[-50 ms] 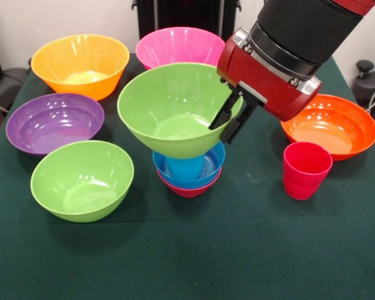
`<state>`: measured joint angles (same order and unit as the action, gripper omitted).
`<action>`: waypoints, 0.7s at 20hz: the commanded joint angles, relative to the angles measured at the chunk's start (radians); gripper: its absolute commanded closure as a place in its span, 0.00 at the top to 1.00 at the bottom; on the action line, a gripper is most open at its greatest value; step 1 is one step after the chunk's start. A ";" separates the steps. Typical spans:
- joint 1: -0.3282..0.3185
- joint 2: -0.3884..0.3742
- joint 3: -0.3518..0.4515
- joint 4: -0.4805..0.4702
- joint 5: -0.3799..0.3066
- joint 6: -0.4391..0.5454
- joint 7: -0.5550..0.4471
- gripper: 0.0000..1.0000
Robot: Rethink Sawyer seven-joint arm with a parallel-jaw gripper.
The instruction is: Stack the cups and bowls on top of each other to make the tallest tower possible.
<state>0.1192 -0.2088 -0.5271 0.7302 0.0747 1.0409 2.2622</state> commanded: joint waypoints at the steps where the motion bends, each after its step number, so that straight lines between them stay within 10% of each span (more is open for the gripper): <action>1: 0.025 0.011 0.096 0.118 -0.053 -0.053 -0.009 0.00; 14: 0.028 0.012 0.097 0.134 -0.054 -0.081 -0.008 0.00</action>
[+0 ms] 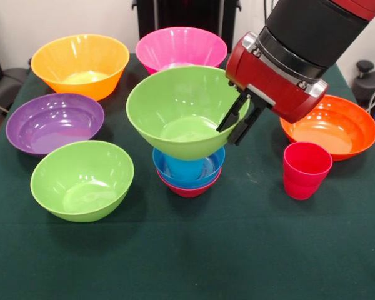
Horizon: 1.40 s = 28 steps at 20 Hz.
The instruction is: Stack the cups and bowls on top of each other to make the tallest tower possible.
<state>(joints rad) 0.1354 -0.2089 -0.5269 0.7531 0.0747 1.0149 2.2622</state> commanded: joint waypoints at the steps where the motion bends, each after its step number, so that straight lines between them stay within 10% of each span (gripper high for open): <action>1: 0.012 0.009 0.097 0.118 -0.054 -0.058 -0.009 0.00; 28: 0.026 0.008 0.087 0.155 -0.063 -0.088 -0.003 0.00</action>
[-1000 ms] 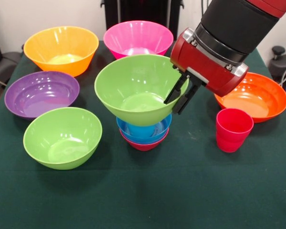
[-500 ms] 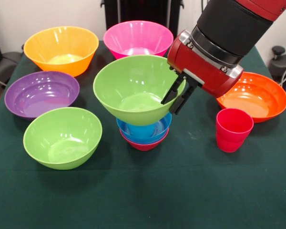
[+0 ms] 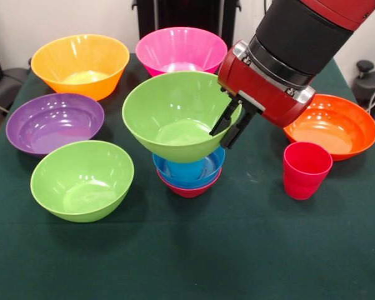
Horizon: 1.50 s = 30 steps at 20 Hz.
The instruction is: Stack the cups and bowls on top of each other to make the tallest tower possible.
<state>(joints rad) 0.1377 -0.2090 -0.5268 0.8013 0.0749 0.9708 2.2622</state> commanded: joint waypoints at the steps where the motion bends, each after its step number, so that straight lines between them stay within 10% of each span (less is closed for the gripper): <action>1: 0.024 0.008 0.087 0.108 -0.063 -0.045 -0.005 0.00; 30: 0.031 0.011 0.072 0.140 -0.076 -0.101 -0.005 0.00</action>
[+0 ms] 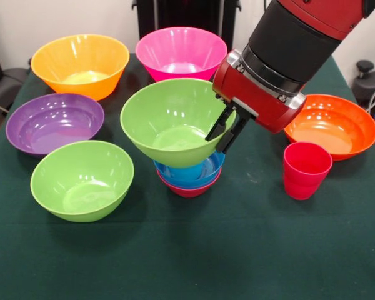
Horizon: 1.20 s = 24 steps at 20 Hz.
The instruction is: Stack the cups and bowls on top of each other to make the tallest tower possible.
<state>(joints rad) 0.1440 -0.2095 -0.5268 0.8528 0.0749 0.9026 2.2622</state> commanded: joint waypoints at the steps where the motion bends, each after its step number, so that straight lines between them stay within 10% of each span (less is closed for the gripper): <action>1: 0.025 0.013 0.072 0.087 -0.076 -0.032 -0.003 0.00; 24: 0.027 0.014 0.076 0.102 -0.071 -0.029 0.003 0.00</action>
<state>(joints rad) 0.1462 -0.2095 -0.5266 0.8751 0.0749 0.9024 2.2622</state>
